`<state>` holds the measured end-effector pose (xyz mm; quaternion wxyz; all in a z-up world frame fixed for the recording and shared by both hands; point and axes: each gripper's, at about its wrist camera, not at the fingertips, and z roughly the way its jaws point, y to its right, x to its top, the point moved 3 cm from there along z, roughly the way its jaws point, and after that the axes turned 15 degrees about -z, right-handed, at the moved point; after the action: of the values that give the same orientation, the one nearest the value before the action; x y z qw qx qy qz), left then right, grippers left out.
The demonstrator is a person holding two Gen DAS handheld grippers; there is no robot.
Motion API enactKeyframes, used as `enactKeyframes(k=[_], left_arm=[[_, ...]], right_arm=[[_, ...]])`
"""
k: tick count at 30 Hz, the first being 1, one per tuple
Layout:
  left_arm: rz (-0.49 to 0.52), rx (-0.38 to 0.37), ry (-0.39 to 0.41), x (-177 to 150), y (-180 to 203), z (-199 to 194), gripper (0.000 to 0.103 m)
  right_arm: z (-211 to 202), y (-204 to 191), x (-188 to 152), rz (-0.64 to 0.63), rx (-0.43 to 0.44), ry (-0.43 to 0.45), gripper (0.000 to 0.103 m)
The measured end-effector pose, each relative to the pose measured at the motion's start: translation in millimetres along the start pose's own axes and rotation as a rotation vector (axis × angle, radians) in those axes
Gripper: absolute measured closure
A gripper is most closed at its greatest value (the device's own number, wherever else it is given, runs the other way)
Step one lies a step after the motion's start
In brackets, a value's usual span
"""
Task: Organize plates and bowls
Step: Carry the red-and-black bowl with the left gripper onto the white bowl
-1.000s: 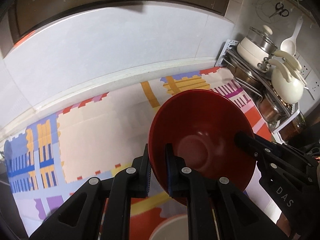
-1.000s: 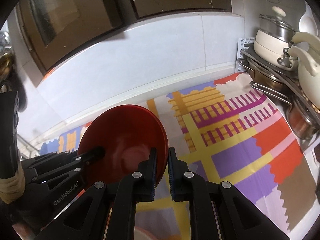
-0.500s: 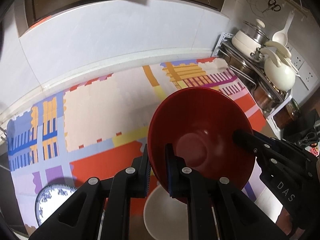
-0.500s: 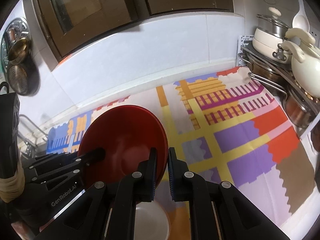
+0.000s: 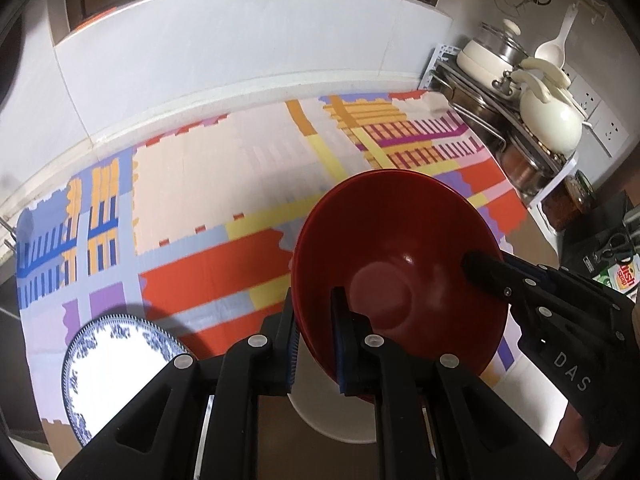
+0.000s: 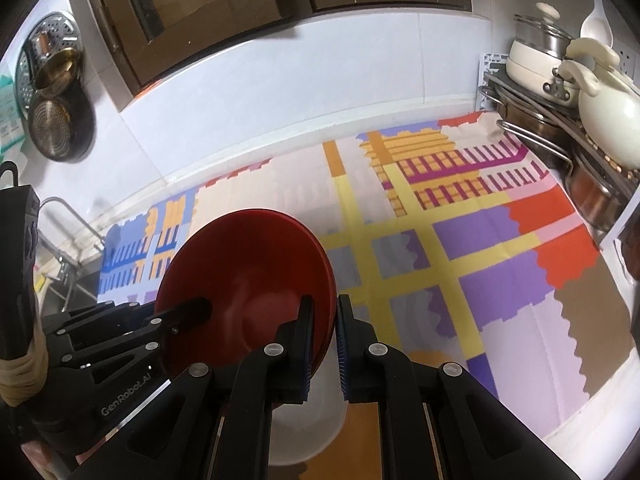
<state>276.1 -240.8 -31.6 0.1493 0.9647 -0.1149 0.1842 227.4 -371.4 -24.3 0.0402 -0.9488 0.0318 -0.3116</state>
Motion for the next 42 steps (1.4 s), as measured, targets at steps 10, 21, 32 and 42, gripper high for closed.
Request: enactKeyframes(k=[10,21,32,42], left_arm=[[0.016,0.023,-0.038,-24,-5,5,0.088],[0.03,0.043,-0.091,-43,-6,18,0.087],[0.037,0.059,-0.126,-51,-8,28,0.087],[0.042,0.067,-0.136,-54,-9,34,0.084]], right_arm=[[3,-8,-21,-0.006,0.021,-0.045,0.091],[14,-7,-44,0.011,0.045,-0.108,0.091],[23,-8,-54,0.01,0.058,-0.143,0.091],[32,-9,-61,0.011,0.069,-0.173,0.091]])
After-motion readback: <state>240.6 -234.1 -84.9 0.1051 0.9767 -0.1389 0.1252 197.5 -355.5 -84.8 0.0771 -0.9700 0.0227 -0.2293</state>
